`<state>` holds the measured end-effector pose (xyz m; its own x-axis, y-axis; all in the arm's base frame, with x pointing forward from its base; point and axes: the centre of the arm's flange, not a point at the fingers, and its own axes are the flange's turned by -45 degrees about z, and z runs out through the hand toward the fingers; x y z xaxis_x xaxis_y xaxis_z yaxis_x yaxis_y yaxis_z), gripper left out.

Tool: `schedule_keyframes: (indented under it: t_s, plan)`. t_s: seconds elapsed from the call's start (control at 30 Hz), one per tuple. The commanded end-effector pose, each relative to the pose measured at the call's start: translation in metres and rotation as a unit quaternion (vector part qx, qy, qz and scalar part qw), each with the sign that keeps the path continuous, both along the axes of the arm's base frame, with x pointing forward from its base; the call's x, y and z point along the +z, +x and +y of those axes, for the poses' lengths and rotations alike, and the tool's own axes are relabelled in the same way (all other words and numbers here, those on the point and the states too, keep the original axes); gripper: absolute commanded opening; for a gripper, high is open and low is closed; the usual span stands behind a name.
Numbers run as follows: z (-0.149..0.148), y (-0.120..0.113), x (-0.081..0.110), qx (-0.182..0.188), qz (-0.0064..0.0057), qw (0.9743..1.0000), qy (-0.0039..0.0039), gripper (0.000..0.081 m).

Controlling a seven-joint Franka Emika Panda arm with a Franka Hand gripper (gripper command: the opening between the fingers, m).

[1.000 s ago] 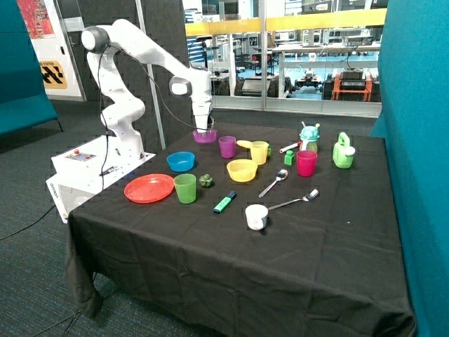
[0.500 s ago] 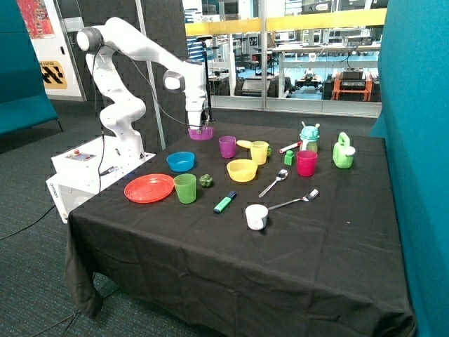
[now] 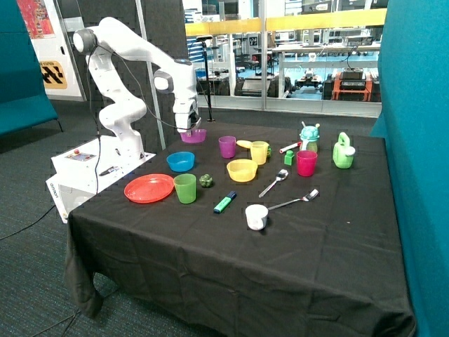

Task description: Stack the bowls

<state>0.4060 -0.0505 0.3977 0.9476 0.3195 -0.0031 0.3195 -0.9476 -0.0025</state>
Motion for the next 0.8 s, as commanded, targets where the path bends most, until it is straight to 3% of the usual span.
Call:
schedule_keyframes:
  t_s: [0.0,0.37,0.77]
  plan:
    - [-0.032,-0.002,-0.001,-0.020,-0.0018,0.9998,-0.00075,0.0000]
    - [-0.051,0.002,-0.005,-0.032,-0.0018,0.9995,-0.00077,0.0000]
    - [-0.076,-0.011,-0.016,-0.057,-0.0018,0.9984,-0.00082,0.0000]
